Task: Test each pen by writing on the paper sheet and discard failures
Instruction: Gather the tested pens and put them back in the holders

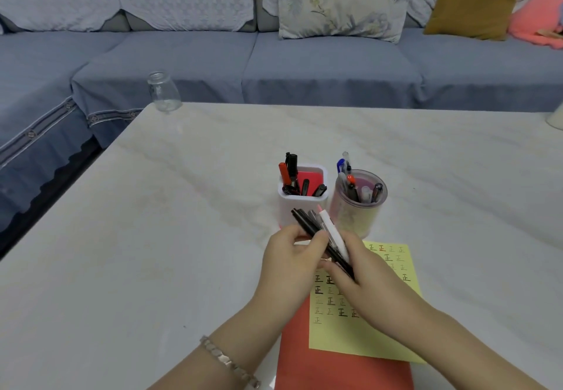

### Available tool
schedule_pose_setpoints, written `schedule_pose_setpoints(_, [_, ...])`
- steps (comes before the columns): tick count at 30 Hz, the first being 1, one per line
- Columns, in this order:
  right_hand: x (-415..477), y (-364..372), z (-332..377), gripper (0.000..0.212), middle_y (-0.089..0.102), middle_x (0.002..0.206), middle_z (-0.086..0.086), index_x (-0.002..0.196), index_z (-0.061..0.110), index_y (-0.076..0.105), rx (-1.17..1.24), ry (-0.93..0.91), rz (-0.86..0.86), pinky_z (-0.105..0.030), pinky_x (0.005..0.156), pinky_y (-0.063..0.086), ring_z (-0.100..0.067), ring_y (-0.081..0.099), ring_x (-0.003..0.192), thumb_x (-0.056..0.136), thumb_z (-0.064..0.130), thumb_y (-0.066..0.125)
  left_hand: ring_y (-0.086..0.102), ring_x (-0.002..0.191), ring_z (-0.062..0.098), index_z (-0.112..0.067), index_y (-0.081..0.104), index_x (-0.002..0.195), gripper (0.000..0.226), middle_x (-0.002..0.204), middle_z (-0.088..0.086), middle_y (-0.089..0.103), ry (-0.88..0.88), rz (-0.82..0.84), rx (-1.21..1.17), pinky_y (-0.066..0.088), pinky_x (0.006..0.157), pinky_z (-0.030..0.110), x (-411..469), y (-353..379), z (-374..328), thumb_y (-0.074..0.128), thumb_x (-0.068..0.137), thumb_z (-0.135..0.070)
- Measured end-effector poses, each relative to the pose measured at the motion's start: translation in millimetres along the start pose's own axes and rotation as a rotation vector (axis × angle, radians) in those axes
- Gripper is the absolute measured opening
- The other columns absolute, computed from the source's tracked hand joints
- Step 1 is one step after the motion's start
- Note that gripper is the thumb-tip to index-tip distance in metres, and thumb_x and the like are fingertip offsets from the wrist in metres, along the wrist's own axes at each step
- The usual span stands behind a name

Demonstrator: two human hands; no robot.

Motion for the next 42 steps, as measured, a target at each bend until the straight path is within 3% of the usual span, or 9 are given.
schedule_pose_setpoints(7, [-4.6,-0.7,-3.5,0.011,0.049,0.063,0.008,0.095,0.041,0.041,0.211,0.026,0.039,-0.022,0.054,0.041,-0.001,0.046,0.050,0.097,0.033,0.035,0.067,0.078,0.013,-0.012,0.064,0.095,0.010,0.085,0.003,0.073,-0.117,0.021,-0.276,0.056,0.071,0.026,-0.5,-2.5,4.2,0.055,0.091,-0.010])
schedule_pose_setpoints(15, [-2.9,-7.5,-1.6,0.013,0.062,0.057,0.005,0.098,0.022,0.054,0.405,0.130,0.026,-0.014,0.044,0.041,-0.004,0.056,0.046,0.097,0.020,0.042,0.065,0.069,0.012,-0.011,0.066,0.097,0.017,0.079,0.003,0.069,-0.065,0.152,-0.169,0.055,0.074,0.032,4.4,2.3,-1.5,0.048,0.095,-0.012])
schedule_pose_setpoints(19, [2.6,-20.8,-12.0,0.014,0.061,0.084,0.007,0.081,0.029,0.063,0.276,0.097,-0.150,-0.027,0.078,0.047,-0.010,0.059,0.083,0.088,0.020,0.057,0.064,0.085,0.010,-0.019,0.056,0.103,0.018,0.090,-0.005,0.069,0.054,0.110,-0.061,0.051,0.081,0.028,6.2,3.9,-7.4,0.038,0.099,-0.015])
schedule_pose_setpoints(22, [6.8,-44.8,-6.1,0.012,0.060,0.080,0.005,0.071,0.023,0.067,0.171,0.011,-0.261,-0.019,0.070,0.040,-0.010,0.053,0.077,0.081,0.017,0.066,0.059,0.096,0.002,-0.026,0.049,0.098,0.020,0.094,-0.010,0.067,0.306,0.007,0.004,0.045,0.088,0.024,11.6,-0.1,-32.4,0.035,0.100,-0.012])
schedule_pose_setpoints(24, [8.6,-66.0,5.7,0.006,0.064,0.081,0.003,0.080,0.025,0.067,0.188,-0.099,-0.346,-0.025,0.069,0.046,-0.013,0.056,0.076,0.081,0.019,0.066,0.059,0.089,0.003,-0.028,0.043,0.096,0.020,0.091,-0.005,0.063,0.500,-0.060,-0.053,0.045,0.080,0.019,16.3,-5.8,-58.7,0.034,0.099,-0.010])
schedule_pose_setpoints(28, [6.9,-105.8,26.2,0.056,0.060,0.087,0.022,0.116,0.052,0.040,0.170,-0.348,-0.657,-0.013,0.076,0.048,-0.001,0.060,0.086,0.082,0.013,0.061,0.065,0.094,0.014,-0.030,0.038,0.110,0.032,0.092,0.006,0.054,0.768,-0.130,-0.157,0.050,0.082,0.024,32.1,-13.4,-98.5,0.033,0.097,-0.001])
schedule_pose_setpoints(33, [26.0,-105.0,16.4,0.076,0.056,0.101,0.002,0.128,0.049,0.024,0.127,-0.389,-0.778,-0.018,0.080,0.051,-0.016,0.061,0.094,0.085,-0.005,0.056,0.060,0.100,0.012,-0.037,0.039,0.112,0.046,0.094,0.000,0.058,0.667,-0.137,-0.024,0.044,0.092,0.021,67.7,-4.9,-75.5,0.040,0.093,0.005])
schedule_pose_setpoints(37, [48.4,-83.0,-5.7,0.057,0.051,0.098,0.007,0.132,0.038,0.039,-0.069,-0.226,-0.620,-0.037,0.081,0.053,-0.014,0.058,0.084,0.090,0.003,0.052,0.057,0.085,0.008,-0.053,0.034,0.114,0.058,0.093,-0.001,0.058,0.529,-0.083,0.257,0.046,0.074,0.014,83.7,-6.3,-39.7,0.044,0.093,0.000])
schedule_pose_setpoints(42, [53.9,-77.6,-19.8,0.034,0.061,0.103,0.003,0.126,0.025,0.050,-0.098,-0.106,-0.632,-0.030,0.077,0.046,-0.018,0.060,0.088,0.094,0.016,0.047,0.052,0.104,0.019,-0.010,0.052,0.118,0.029,0.114,0.001,0.053,0.564,-0.063,0.647,0.032,0.076,0.008,92.8,-3.0,-28.0,0.047,0.092,-0.001])
Point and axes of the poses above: each hand's wrist, its own x-axis towards the middle knuckle, its own y-axis out of the palm, z = x × y, the point moved 4 cm from there along x, towards the middle knuckle
